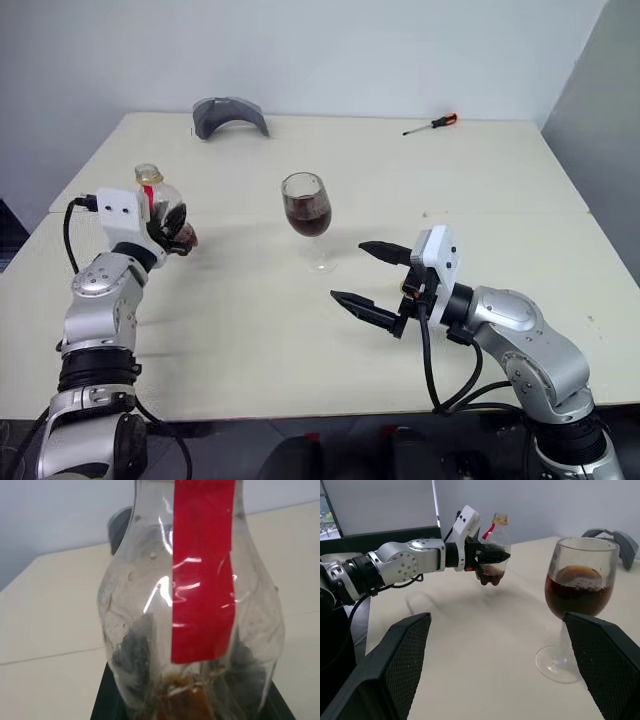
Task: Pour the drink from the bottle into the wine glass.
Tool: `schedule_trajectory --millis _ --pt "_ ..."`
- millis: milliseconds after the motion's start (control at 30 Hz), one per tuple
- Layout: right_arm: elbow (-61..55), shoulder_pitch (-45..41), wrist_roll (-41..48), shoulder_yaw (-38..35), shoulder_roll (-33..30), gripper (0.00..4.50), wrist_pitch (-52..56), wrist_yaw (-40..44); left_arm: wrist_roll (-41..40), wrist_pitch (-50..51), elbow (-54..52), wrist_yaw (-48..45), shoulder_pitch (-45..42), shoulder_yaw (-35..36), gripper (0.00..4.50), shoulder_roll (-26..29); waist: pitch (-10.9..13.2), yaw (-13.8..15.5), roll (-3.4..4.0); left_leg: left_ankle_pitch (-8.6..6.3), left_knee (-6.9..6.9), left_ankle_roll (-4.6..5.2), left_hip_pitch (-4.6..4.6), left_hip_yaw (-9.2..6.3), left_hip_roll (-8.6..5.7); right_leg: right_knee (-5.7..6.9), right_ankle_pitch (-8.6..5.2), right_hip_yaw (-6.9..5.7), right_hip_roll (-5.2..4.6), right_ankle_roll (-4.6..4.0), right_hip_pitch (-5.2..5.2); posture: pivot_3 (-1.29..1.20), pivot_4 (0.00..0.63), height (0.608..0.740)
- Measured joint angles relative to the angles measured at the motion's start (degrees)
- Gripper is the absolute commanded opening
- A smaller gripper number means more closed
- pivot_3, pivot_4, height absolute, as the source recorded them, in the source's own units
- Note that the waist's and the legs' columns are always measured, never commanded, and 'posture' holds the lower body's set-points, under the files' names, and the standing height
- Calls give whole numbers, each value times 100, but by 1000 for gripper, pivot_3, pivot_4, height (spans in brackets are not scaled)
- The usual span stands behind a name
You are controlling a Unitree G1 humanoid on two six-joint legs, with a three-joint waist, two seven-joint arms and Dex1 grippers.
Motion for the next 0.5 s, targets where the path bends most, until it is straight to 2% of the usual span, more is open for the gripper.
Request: schedule_trajectory --millis 200,500 --pt "54 -2 -152 34 -7 4500 -141 99 -79 -305 445 -21 -14 14 1049 -3 -4 58 -6 -1 0 2 2 -6 -5 -21 0 -16 -4 0 19 0 150 740" --pt "198 -103 -278 138 63 4500 -222 129 -320 -518 917 -522 -323 -122 1049 -310 -5 53 -8 0 1 0 5 -10 -4 -24 0 -22 -3 0 25 0 150 740"
